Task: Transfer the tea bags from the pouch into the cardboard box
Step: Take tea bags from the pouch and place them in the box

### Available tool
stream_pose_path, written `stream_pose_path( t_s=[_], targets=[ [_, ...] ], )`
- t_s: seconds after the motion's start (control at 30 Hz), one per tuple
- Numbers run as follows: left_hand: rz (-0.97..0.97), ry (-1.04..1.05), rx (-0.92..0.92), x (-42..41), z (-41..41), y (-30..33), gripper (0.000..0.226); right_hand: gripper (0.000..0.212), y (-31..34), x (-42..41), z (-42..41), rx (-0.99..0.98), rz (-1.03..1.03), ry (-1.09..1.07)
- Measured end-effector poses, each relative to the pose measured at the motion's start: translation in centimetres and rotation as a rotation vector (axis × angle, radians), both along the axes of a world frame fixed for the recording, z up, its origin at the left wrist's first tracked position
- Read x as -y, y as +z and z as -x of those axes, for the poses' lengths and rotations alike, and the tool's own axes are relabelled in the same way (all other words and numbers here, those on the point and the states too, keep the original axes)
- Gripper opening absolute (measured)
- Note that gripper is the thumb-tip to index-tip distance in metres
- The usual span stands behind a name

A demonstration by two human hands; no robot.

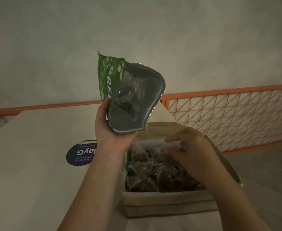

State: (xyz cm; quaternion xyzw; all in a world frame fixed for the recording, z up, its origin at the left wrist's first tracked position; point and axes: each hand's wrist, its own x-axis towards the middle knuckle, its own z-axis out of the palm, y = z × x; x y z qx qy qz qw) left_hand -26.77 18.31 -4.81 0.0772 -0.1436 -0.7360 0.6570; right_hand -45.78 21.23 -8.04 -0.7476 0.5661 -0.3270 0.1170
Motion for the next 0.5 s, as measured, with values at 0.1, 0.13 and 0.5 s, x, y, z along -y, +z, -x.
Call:
stream_pose_path(
  t_s=[0.1, 0.13, 0.5],
  targets=[
    [0.005, -0.003, -0.004, -0.1, 0.1, 0.1, 0.052, 0.008, 0.0, -0.5, -0.1, -0.133, -0.144, 0.138],
    [0.004, -0.003, -0.004, -0.1, 0.1, 0.1, 0.053, 0.008, 0.0, -0.6, -0.1, -0.19, -0.176, 0.161],
    [0.018, -0.06, 0.049, -0.7, -0.2, 0.6, 0.057, 0.048, 4.8, 0.9, -4.5, 0.593, 0.4, 0.142]
  ],
)
